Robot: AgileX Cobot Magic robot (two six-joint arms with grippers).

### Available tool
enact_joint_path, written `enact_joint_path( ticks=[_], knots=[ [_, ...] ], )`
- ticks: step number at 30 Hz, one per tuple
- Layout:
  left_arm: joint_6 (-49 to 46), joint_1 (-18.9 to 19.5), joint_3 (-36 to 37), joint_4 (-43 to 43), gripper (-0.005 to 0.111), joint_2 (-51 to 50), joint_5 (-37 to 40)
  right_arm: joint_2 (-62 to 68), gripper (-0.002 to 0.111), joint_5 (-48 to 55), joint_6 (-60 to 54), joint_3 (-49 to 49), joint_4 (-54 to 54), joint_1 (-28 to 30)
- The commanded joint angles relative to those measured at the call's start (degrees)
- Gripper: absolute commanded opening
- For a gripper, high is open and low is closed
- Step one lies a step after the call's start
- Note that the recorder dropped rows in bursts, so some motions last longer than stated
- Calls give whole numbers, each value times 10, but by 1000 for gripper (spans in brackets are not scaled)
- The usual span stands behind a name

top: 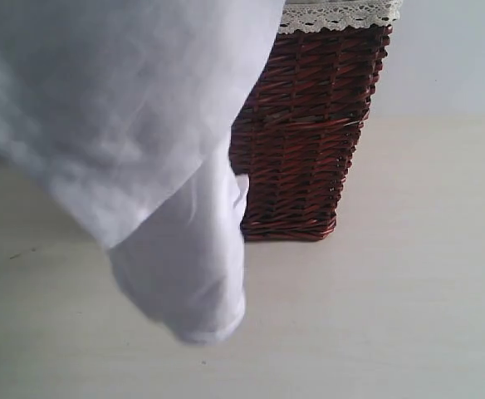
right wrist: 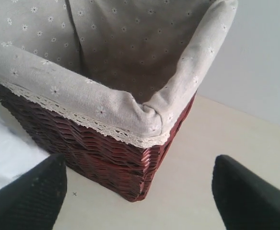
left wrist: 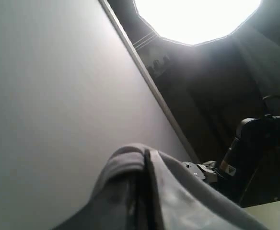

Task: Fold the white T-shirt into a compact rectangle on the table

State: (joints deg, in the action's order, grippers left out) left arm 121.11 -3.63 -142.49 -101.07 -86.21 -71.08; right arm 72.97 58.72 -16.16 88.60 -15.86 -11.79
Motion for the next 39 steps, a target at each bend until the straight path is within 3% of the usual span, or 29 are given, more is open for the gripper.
enact_joint_path(
  ticks=[1,15,25,29,34,39],
  knots=[
    [6,-4,47,11,0,15,11,-24,78,-10,-2,3,0,-2],
    [6,19,325,11,0,36,11,-77,78,-5,13,3,17,-2],
    [-22,-7,534,11,0,80,11,-84,78,3,13,3,15,-2],
    [-25,-59,611,11,0,91,11,-93,78,3,13,3,15,-2],
    [-59,-150,687,11,0,88,11,-103,78,3,13,3,16,-2],
    [-106,-240,705,11,0,85,11,-104,78,3,13,3,17,-2]
  ],
)
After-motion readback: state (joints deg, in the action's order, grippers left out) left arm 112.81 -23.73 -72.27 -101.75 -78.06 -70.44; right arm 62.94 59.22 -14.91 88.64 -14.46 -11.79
